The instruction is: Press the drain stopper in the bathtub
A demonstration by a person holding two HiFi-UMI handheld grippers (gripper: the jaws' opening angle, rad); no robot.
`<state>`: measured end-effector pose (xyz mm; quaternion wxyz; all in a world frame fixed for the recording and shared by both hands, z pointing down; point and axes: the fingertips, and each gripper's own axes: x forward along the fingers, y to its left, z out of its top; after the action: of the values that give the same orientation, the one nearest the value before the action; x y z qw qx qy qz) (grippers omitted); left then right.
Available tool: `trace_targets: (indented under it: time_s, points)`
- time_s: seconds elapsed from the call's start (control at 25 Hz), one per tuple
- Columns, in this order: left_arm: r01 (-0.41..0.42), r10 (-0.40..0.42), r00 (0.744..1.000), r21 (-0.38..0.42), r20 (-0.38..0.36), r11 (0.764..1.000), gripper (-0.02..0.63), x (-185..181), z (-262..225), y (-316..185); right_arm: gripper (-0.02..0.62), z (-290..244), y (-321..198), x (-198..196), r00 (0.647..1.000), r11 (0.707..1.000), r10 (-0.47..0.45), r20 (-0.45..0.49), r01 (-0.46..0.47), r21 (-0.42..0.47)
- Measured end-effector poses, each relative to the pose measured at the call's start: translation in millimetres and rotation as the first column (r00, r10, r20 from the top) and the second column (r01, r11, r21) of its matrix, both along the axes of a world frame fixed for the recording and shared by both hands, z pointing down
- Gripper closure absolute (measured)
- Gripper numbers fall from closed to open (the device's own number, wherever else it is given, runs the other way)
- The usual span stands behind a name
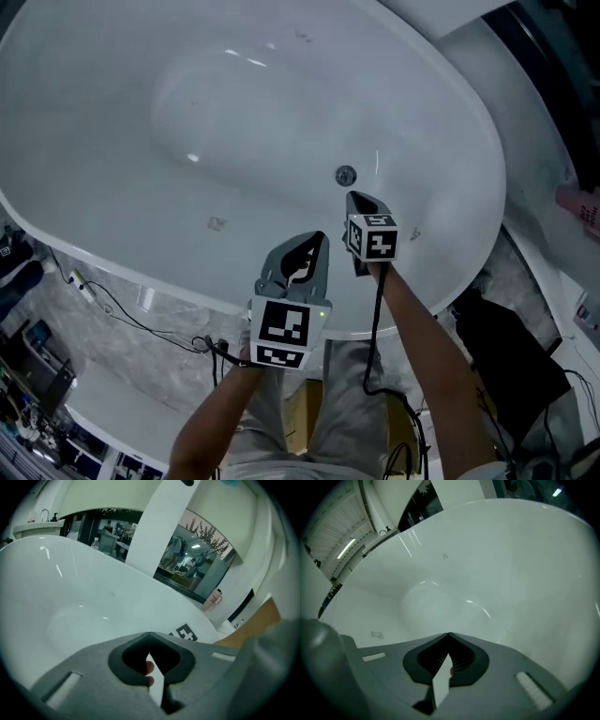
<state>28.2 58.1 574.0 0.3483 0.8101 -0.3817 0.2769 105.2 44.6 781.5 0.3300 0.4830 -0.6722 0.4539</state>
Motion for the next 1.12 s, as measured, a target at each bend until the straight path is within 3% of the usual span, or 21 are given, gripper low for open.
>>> trace_targets:
  time_s: [0.16,0.28,0.56,0.88,1.12]
  points:
    - [0.004,-0.004,1.000,0.021,0.002,1.000,0.606,-8,-46,5,0.592,-71,3,-9,0.999,0.997,-0.027,0.028,0.024,0.076]
    - [0.014,-0.013,1.000,0.042,-0.017,0.999,0.606,-15,-80,0,0.592,-136,-10,-9,0.997,0.990,0.009,0.073,-0.019,0.142]
    - [0.046,-0.044,0.999,0.095,-0.023,0.994,0.606,-39,-178,1,0.592,-282,-17,-14,0.996,0.956,-0.021,0.090,-0.006,0.292]
    - [0.040,-0.023,0.995,0.175,-0.095,0.984,0.606,-30,-305,3,0.592,-445,-29,-13,0.994,0.880,-0.024,0.103,-0.028,0.474]
    - [-0.023,0.053,0.992,0.248,-0.118,0.969,0.606,-25,-399,27,0.592,-563,-11,-15,0.991,0.807,0.024,0.134,-0.098,0.583]
